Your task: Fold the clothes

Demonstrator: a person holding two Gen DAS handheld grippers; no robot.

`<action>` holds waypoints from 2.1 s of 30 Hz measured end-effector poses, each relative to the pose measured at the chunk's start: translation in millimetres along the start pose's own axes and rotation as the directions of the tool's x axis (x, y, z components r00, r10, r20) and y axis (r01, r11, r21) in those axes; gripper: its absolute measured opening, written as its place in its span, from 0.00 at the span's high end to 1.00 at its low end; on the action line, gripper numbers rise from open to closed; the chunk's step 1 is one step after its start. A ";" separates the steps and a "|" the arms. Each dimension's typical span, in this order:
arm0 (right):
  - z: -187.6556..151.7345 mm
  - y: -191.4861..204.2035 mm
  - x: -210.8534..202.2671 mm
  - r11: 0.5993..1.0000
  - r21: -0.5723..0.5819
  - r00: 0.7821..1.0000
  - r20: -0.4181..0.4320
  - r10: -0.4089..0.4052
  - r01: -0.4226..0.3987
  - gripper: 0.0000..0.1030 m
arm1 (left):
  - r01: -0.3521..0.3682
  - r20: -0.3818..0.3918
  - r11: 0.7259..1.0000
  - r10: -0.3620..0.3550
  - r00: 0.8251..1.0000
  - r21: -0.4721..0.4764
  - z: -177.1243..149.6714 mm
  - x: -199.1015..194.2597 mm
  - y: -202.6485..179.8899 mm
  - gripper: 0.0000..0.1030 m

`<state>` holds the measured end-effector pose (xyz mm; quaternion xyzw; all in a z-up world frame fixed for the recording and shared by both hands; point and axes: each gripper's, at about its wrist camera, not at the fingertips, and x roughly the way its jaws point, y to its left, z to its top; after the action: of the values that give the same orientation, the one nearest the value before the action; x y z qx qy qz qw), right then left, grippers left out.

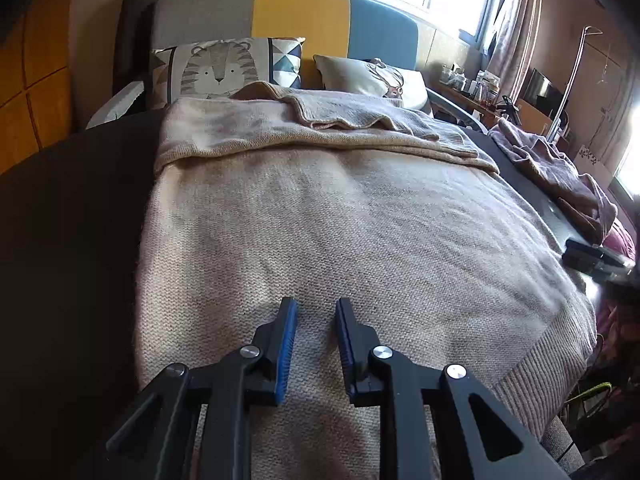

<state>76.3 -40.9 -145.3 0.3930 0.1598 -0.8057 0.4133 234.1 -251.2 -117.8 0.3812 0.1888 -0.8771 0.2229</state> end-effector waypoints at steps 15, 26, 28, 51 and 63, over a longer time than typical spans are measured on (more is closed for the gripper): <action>82.3 -56.7 -155.9 0.968 0.223 0.855 0.474 -0.211 0.115 0.18 | 0.005 0.002 1.000 -0.005 1.000 -0.029 -0.2 0.4 2.9 0.80; 25.5 26.2 -63.9 0.998 0.035 0.976 0.212 0.048 -0.057 0.13 | -0.036 -0.056 0.999 0.035 0.998 -0.013 1.8 -10.1 -9.1 0.80; 12.5 37.5 -43.8 0.996 0.011 0.986 0.143 0.089 -0.091 0.13 | -0.037 -0.057 0.999 0.036 0.998 -0.017 0.1 -10.7 -7.9 0.80; -7.5 49.7 -21.1 0.999 -0.003 0.999 0.034 0.042 -0.042 0.10 | -0.039 -0.057 0.999 0.038 0.998 -0.019 -13.5 -16.8 -7.0 0.80; -30.8 49.3 -11.3 0.995 -0.092 1.000 0.004 0.028 -0.027 0.10 | -0.032 -0.042 0.999 0.032 0.999 0.007 -19.5 -19.5 -2.0 0.80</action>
<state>134.7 -46.7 -153.1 0.3737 0.1904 -0.7926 0.4425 256.3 -234.9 -115.2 0.4033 0.1844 -0.8659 0.2316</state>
